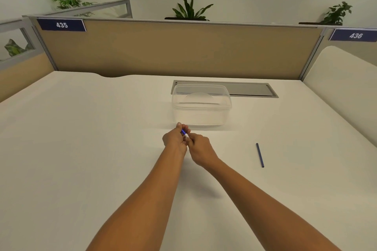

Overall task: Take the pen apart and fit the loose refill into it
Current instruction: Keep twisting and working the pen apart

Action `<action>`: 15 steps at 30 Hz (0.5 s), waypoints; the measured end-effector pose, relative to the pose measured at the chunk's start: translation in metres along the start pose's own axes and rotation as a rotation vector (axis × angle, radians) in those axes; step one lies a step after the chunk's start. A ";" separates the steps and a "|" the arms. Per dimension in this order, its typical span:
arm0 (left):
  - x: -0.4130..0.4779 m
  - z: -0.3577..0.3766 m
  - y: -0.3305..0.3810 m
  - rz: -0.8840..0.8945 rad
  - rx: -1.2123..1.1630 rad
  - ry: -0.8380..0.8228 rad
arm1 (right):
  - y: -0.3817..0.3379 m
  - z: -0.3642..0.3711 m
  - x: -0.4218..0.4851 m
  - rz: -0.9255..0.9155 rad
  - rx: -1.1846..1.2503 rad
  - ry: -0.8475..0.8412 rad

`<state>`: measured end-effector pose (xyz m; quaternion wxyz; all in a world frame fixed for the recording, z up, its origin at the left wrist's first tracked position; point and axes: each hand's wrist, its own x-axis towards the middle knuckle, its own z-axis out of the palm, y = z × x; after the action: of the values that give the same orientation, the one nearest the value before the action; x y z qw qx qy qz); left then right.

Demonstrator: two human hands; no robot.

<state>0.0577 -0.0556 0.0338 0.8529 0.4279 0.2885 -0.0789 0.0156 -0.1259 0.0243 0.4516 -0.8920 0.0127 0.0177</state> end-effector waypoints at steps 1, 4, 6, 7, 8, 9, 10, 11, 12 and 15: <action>0.001 0.000 0.000 0.004 -0.006 0.005 | 0.001 0.000 0.000 0.001 -0.008 -0.004; 0.000 -0.001 -0.002 0.006 -0.012 0.017 | 0.002 0.001 0.000 -0.002 -0.034 -0.007; -0.001 0.000 -0.002 0.003 -0.017 0.024 | 0.002 0.000 0.001 -0.002 -0.048 -0.006; -0.001 -0.001 -0.002 0.005 -0.019 0.025 | 0.002 0.000 0.000 -0.006 -0.052 -0.005; -0.001 -0.001 -0.002 0.005 -0.020 0.023 | 0.002 0.000 0.000 -0.010 -0.055 -0.002; -0.001 -0.001 -0.002 0.005 -0.020 0.020 | 0.002 0.000 0.000 -0.011 -0.062 0.001; -0.002 -0.001 -0.002 0.004 -0.021 0.018 | 0.001 0.000 0.000 -0.012 -0.073 0.004; -0.002 -0.002 -0.002 0.005 -0.019 0.018 | 0.002 0.000 0.000 -0.015 -0.091 0.005; -0.003 -0.002 -0.002 0.006 -0.013 0.017 | 0.002 -0.001 0.000 -0.020 -0.112 0.007; -0.004 -0.004 -0.002 0.003 0.021 -0.002 | 0.004 -0.003 0.000 -0.032 -0.172 0.013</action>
<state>0.0520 -0.0543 0.0336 0.8488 0.4373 0.2859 -0.0811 0.0156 -0.1301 0.0230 0.3736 -0.9276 0.0001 0.0057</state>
